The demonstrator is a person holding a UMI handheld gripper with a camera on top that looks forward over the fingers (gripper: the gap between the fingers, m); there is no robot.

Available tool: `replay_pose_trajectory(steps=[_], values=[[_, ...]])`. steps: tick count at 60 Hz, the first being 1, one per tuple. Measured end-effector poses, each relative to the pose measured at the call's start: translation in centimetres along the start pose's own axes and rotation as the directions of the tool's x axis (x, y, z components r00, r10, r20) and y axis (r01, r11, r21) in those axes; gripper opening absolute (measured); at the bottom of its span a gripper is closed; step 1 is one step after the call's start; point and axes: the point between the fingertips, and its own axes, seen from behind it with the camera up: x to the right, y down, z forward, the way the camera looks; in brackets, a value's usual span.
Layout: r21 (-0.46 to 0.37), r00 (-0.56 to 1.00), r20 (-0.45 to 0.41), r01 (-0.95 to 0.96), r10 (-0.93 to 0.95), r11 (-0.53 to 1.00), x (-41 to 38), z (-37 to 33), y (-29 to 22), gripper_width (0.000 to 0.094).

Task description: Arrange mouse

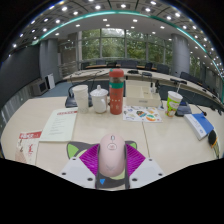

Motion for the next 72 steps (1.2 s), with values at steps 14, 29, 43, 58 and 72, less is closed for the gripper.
replay_pose_trajectory(steps=[14, 29, 43, 58, 72], values=[[-0.080, 0.999, -0.040, 0.010, -0.013, 0.997, -2.4, 4.8, 5.5, 0.0388], [-0.103, 0.999, -0.036, -0.026, 0.022, 0.994, -2.9, 2.4, 5.4, 0.0856], [-0.062, 0.997, -0.075, -0.032, 0.027, 0.998, -3.8, -9.0, 2.2, 0.0856], [-0.002, 0.995, -0.089, -0.043, 0.043, 0.999, -6.2, -23.0, 2.6, 0.0855], [0.042, 0.996, -0.078, -0.045, 0.048, 0.998, -7.9, -31.3, 4.4, 0.0851]])
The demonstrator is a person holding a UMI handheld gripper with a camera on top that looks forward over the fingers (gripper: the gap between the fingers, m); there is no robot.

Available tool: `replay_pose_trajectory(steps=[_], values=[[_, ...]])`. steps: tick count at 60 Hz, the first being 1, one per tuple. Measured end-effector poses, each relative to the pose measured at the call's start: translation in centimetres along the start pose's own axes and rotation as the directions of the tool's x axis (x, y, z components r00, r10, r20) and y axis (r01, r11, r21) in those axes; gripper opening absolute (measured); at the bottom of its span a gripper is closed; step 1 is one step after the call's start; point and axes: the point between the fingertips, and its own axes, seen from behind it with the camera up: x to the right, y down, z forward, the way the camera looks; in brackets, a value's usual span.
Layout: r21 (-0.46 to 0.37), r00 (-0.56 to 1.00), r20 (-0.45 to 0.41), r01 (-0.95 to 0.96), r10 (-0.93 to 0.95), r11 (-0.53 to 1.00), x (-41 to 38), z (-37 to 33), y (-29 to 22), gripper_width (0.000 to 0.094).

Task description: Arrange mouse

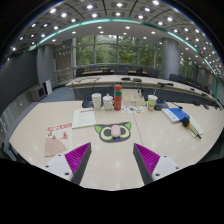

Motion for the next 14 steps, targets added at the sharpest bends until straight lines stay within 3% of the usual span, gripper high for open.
replay_pose_trajectory(steps=[14], values=[[0.017, 1.000, 0.020, -0.015, 0.014, 1.000, -0.5, -3.2, 0.5, 0.0851]])
